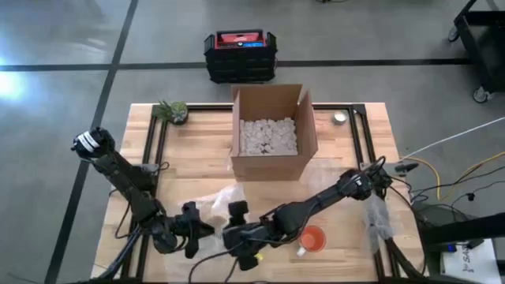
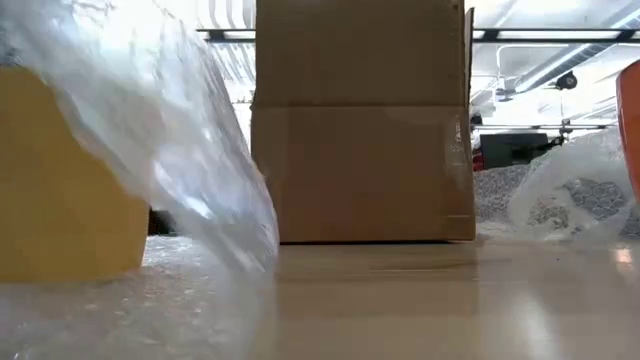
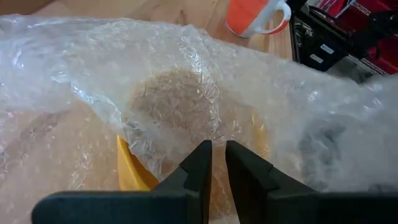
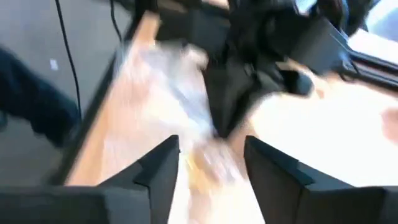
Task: Wrap mug
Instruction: Wrap the yellow mug with bubble wrap
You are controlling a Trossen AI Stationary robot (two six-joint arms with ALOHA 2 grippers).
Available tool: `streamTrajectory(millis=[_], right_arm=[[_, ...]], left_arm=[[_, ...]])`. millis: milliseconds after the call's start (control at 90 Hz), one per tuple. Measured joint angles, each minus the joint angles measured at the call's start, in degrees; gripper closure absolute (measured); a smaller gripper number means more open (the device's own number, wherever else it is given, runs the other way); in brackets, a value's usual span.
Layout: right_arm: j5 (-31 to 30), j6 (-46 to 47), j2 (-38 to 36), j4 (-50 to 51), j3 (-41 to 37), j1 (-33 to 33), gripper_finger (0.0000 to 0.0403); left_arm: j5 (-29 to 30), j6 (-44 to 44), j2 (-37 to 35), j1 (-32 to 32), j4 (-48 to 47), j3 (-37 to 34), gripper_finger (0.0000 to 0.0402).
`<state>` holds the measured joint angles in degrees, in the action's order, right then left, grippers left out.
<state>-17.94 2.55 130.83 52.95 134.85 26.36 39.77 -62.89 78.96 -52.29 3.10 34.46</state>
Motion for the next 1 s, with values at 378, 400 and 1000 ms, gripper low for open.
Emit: streamTrajectory(millis=[378, 400, 1000], right_arm=[[2.61, -2.55, 8.27, -10.37, -0.28, -1.88, 0.0273], [2.72, -2.61, 8.92, -10.65, -0.31, -2.23, 0.0279], [10.41, -0.33, 11.17, -11.51, -0.37, -6.96, 0.0396]], left_arm=[[-0.11, 0.26, 0.04, -0.05, 0.98, -0.04, 0.0365], [-0.09, 0.26, 0.04, -0.05, 1.00, -0.04, 0.0365], [-12.09, 2.57, -2.28, -1.89, -24.25, 18.14, 0.0365]])
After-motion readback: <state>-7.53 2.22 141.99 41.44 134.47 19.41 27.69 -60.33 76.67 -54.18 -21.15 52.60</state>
